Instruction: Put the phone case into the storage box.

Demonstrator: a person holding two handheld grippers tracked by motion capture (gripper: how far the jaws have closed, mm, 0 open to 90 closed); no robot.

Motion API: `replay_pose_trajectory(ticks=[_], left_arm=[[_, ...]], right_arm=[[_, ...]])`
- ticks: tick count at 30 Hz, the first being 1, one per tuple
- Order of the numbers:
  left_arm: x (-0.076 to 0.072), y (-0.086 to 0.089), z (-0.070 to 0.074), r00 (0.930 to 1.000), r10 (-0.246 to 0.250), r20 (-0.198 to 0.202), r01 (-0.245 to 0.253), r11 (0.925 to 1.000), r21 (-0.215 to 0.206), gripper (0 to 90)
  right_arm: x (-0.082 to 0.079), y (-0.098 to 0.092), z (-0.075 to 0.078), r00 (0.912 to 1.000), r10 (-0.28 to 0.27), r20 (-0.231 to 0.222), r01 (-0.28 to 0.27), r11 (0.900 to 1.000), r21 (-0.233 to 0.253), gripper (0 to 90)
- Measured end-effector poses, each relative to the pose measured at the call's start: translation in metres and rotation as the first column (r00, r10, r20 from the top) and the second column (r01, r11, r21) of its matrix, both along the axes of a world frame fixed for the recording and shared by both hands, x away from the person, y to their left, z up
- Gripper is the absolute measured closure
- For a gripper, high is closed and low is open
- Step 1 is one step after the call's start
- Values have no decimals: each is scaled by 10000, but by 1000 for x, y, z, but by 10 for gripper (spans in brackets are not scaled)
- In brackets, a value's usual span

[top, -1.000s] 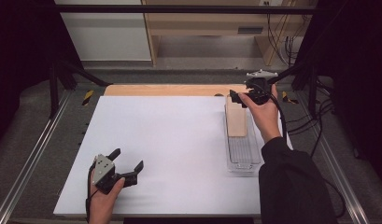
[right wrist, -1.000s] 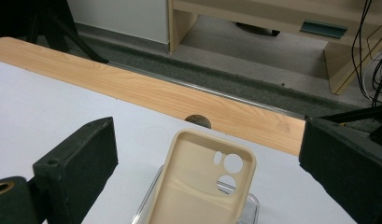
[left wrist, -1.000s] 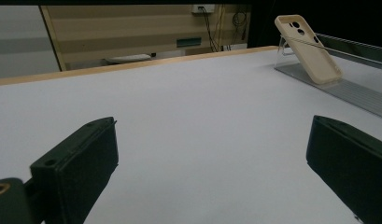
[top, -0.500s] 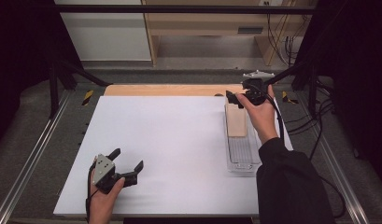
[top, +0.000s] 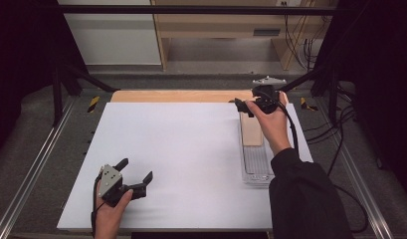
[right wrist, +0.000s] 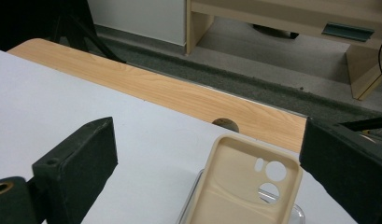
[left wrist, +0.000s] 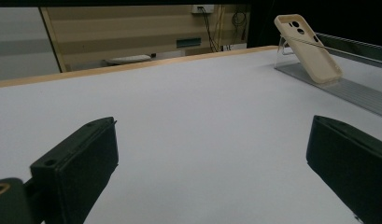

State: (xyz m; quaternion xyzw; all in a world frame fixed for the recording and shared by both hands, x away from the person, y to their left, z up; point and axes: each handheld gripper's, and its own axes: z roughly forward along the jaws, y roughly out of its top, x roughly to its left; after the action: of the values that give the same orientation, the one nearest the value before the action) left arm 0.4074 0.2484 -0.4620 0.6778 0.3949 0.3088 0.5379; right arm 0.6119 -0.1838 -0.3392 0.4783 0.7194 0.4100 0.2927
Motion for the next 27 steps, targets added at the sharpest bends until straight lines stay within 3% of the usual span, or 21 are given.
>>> replay_pose_trajectory(ticks=[27], left_arm=[[0, 0, 0, 10000, 4, 37, -4, 10000, 86, 19]], right_arm=[[-10, 29, -6, 9995, 234, 233, -244, 9988, 414, 40]])
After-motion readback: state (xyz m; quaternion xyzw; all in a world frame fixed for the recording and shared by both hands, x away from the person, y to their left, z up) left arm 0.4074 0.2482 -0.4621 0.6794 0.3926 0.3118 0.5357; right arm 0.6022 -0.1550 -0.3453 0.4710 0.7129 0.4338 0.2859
